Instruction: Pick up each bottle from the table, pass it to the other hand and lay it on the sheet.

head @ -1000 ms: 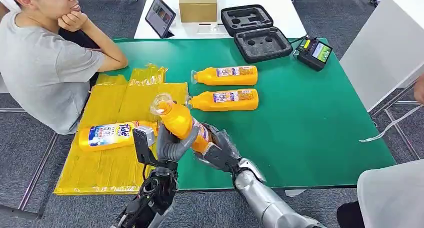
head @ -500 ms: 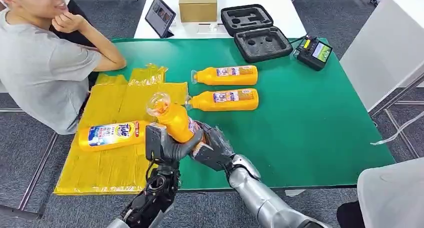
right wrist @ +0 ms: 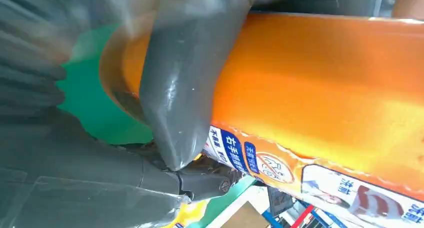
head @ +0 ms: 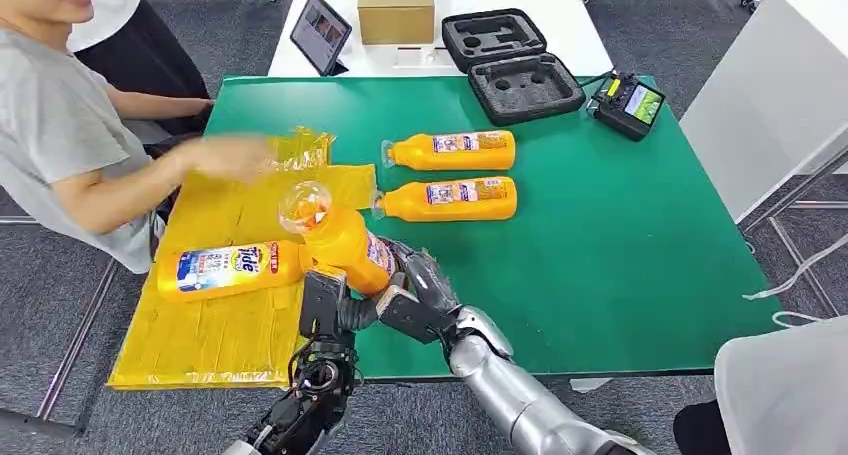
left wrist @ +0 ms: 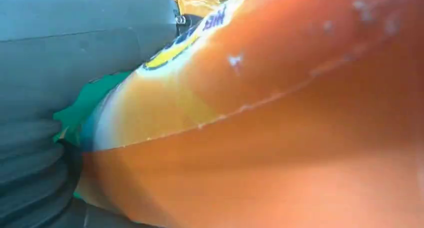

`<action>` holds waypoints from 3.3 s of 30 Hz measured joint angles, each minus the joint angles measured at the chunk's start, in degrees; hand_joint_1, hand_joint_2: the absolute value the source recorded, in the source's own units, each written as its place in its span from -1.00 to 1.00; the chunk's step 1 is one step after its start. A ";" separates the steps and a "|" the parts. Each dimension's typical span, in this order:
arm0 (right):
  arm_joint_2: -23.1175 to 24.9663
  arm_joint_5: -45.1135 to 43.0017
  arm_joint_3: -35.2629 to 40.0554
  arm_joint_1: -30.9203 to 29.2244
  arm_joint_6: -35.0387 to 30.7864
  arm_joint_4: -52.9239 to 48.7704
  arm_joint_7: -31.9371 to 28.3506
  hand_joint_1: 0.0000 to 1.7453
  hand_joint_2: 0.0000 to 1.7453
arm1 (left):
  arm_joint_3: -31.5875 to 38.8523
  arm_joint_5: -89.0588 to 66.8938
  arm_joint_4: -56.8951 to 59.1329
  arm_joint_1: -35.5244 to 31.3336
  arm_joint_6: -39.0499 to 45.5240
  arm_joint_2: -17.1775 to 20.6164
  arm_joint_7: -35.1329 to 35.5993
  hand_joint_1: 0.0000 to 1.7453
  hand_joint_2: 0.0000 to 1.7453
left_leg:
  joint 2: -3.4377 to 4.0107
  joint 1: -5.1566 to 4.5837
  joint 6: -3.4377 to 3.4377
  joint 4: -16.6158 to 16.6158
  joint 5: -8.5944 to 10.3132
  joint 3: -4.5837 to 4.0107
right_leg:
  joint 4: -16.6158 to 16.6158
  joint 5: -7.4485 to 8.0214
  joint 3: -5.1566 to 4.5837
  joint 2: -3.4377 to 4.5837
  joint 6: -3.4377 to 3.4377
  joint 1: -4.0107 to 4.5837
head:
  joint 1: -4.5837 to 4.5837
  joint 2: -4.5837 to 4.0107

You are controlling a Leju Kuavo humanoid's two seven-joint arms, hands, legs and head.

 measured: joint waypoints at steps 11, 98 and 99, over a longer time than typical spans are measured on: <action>-0.17 -1.38 1.64 0.63 -0.04 -1.27 -0.22 0.98 1.00 | 2.25 0.48 -6.19 3.08 -1.31 -0.24 0.26 1.00 1.00 | 0.01 0.00 0.00 0.00 0.00 0.00 | 0.00 0.00 -0.03 0.00 0.00 0.00 | 0.02 0.00; -0.66 -8.96 -1.88 11.02 -1.92 -5.44 -0.90 -1.00 1.00 | 12.51 -102.01 14.09 -15.06 9.02 14.51 55.54 1.00 1.00 | 0.05 0.06 -0.09 -0.01 0.06 -0.15 | 0.03 0.02 -0.19 0.05 -0.04 0.05 | 0.02 0.00; -0.66 -8.96 -1.88 11.10 -1.92 -5.68 -0.90 -1.00 1.00 | 12.24 -102.01 14.29 -15.17 9.02 14.64 55.56 1.00 1.00 | 0.05 0.06 -0.09 -0.01 0.07 -0.15 | 0.03 0.02 -0.18 0.04 -0.04 0.05 | 0.02 0.00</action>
